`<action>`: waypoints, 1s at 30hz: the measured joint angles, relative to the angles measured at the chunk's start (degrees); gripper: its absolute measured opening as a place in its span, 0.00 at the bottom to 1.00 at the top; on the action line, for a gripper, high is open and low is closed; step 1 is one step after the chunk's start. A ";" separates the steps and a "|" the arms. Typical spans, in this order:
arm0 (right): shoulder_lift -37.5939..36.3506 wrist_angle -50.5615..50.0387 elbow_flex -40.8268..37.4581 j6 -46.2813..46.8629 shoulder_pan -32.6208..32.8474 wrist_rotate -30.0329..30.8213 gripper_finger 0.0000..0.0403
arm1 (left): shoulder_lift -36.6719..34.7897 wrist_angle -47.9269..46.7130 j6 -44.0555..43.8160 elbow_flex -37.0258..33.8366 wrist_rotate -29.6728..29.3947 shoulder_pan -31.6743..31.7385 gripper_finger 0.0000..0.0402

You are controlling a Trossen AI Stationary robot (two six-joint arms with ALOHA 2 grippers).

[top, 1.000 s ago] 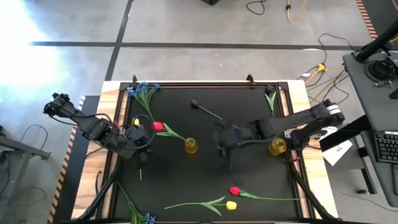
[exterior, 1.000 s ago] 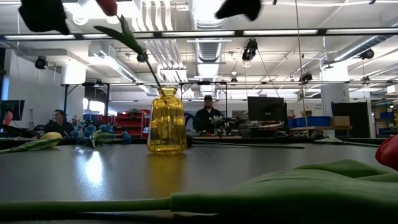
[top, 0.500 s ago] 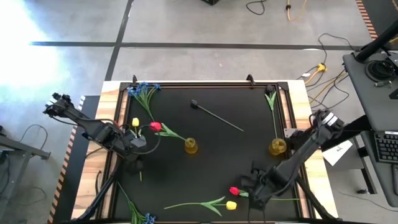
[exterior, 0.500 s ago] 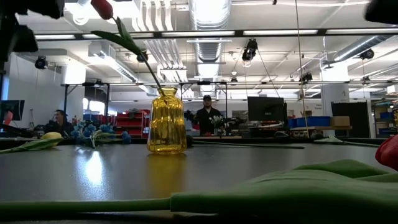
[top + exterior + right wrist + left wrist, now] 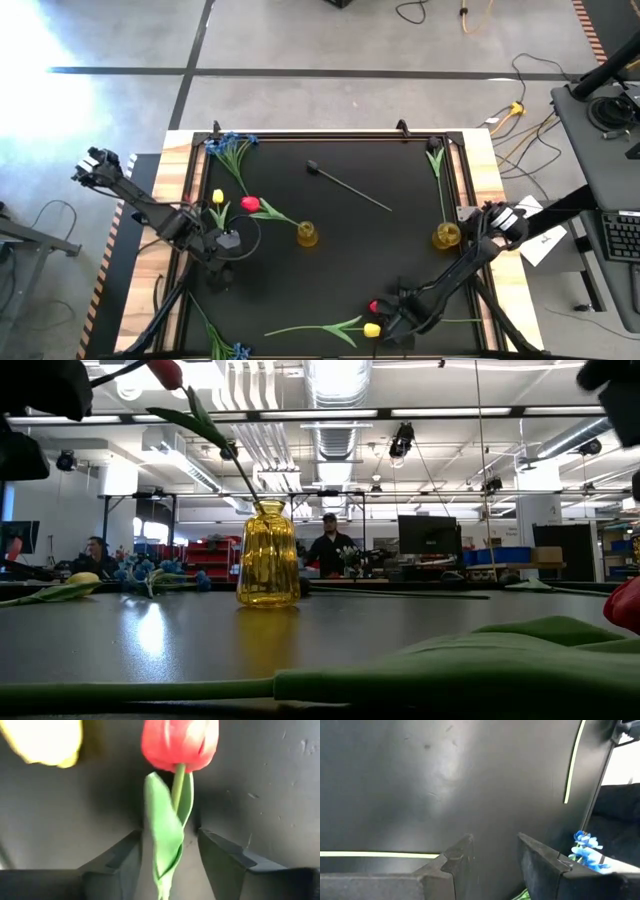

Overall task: Sort flowers into vase by color
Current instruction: Put the red flower into the left yellow vase

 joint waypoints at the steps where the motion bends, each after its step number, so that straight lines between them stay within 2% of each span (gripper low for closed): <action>1: 0.35 0.03 0.09 0.00 -0.37 -0.19 0.41 | 0.21 0.06 -0.04 0.08 0.00 -0.23 0.34; 7: -0.11 0.23 -0.09 -1.32 -2.27 0.26 0.20 | 0.44 -0.12 0.06 0.09 -1.07 -1.15 0.34; 11: -4.07 0.37 0.04 -3.03 -5.14 2.34 0.05 | -0.44 -0.49 1.91 0.09 -3.46 -1.15 0.34; 15: -10.43 0.70 0.07 -5.01 -10.02 6.55 0.04 | -0.61 -0.86 3.25 0.09 -3.76 -1.13 0.34; 18: -16.37 2.93 0.76 -8.83 -14.79 14.48 0.03 | -0.70 -1.30 3.55 0.09 2.07 -1.13 0.34; 21: -22.19 11.31 0.97 -14.49 -19.87 22.72 0.03 | -0.66 -3.26 2.03 0.55 7.84 -1.15 0.34; 23: -25.30 19.41 0.79 -19.23 -23.44 25.59 0.03 | -0.64 -3.41 1.43 0.99 10.42 -1.26 0.34; 30: -29.81 48.28 0.52 -34.09 -34.27 26.36 0.03 | -0.59 -4.77 -2.19 1.12 14.45 -2.96 0.34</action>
